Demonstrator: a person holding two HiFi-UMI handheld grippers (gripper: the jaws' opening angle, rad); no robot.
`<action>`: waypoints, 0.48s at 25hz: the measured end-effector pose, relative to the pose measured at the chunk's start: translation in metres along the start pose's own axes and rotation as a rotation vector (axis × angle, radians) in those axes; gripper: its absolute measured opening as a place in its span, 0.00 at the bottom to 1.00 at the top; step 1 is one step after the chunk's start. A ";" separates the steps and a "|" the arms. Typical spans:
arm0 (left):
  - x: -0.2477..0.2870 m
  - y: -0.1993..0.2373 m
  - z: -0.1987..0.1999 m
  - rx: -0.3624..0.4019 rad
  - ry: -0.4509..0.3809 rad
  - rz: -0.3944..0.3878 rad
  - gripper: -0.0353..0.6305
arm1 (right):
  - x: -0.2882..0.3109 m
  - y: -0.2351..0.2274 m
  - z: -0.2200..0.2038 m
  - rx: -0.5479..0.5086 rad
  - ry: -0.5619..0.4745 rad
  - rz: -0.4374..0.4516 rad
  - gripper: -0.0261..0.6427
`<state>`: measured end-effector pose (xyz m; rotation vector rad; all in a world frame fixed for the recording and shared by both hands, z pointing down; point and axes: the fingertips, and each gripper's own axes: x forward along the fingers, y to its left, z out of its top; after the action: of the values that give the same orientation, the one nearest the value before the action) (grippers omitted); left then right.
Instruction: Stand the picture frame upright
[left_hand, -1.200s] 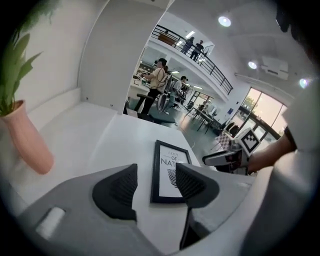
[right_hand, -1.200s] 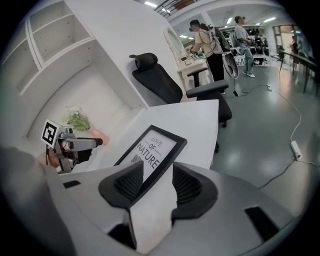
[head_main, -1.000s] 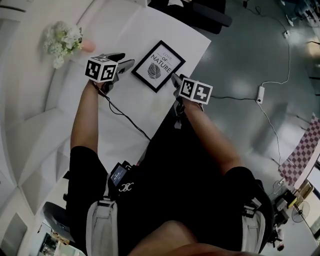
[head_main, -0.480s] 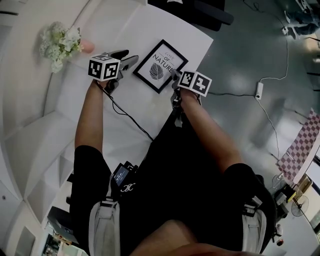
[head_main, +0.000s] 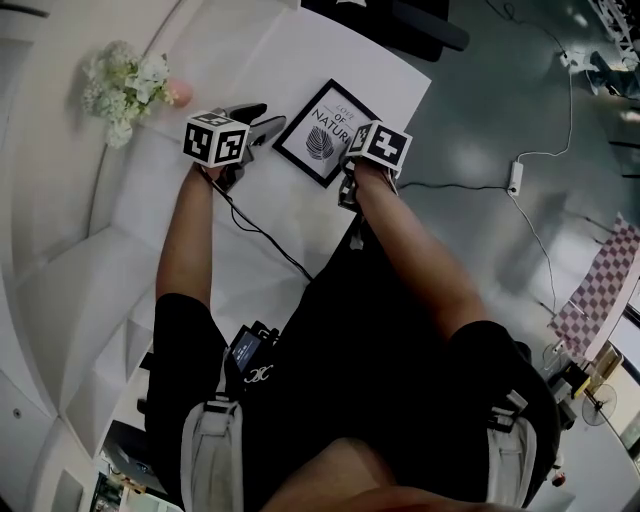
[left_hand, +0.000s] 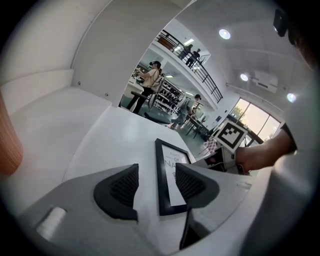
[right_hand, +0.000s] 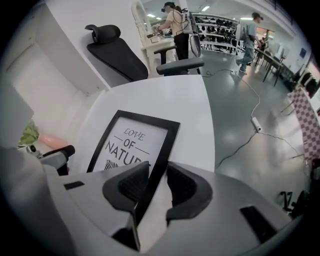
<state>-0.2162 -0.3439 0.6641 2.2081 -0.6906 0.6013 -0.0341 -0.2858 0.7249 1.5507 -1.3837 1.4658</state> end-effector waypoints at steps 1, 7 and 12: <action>0.000 0.000 0.000 -0.002 -0.002 -0.002 0.41 | 0.000 0.000 0.000 0.000 0.001 -0.010 0.21; 0.004 0.001 -0.001 -0.002 0.003 -0.018 0.41 | 0.000 -0.001 0.000 -0.002 -0.019 0.010 0.18; 0.008 -0.007 -0.006 -0.081 0.013 -0.077 0.41 | -0.002 -0.004 0.001 0.038 -0.010 0.087 0.16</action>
<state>-0.2069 -0.3375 0.6698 2.1435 -0.6094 0.5388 -0.0295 -0.2846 0.7244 1.5408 -1.4536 1.5464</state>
